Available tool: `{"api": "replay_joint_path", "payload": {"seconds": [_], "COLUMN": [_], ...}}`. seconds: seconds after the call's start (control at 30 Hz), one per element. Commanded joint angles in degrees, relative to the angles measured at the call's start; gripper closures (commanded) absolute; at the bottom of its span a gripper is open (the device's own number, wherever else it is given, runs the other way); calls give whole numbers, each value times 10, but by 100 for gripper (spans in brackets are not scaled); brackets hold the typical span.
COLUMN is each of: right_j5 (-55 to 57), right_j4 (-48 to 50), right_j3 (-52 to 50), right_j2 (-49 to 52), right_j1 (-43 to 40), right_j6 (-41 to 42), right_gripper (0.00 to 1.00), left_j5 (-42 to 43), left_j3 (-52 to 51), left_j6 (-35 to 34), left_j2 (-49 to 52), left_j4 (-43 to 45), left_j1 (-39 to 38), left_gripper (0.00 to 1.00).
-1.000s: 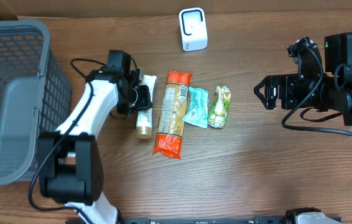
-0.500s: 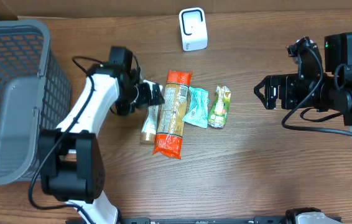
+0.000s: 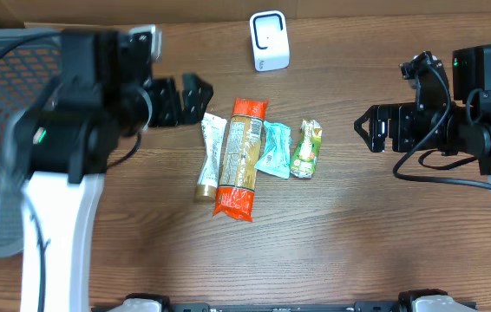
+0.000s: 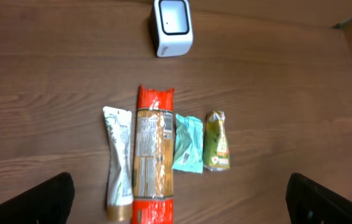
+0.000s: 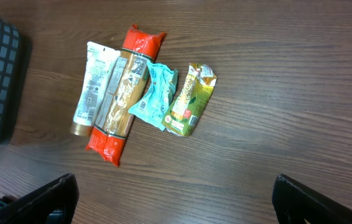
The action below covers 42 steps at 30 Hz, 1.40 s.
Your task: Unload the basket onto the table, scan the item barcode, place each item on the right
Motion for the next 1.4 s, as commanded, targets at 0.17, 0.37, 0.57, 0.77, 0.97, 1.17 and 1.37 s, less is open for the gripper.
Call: {"api": "replay_joint_path", "payload": {"seconds": [0.17, 0.37, 0.57, 0.77, 0.97, 1.17, 1.37], "right_j5": [-24, -81, -79, -52, 39, 133, 162], "right_j4": [2, 16, 23, 33, 47, 46, 49], "right_j3": [13, 13, 13, 13, 13, 12, 11], "right_j2": [1, 2, 22, 88, 176, 272, 352], "right_j1": [3, 3, 9, 30, 77, 136, 164], "right_j6": [4, 6, 6, 37, 93, 165, 240], "right_gripper": [0, 0, 0, 4, 8, 9, 8], "left_j5": [5, 5, 5, 5, 5, 5, 5], "left_j3": [3, 3, 3, 3, 3, 3, 3], "left_j6": [52, 52, 52, 52, 52, 52, 52], "left_j2": [-46, -38, -28, -23, -21, -19, -19], "left_j4": [-89, -113, -113, -113, -111, -111, -111], "left_j1": [-5, -5, -5, -5, -5, -5, -5], "left_gripper": [0, 0, 0, 1, 0, 0, 0]}}
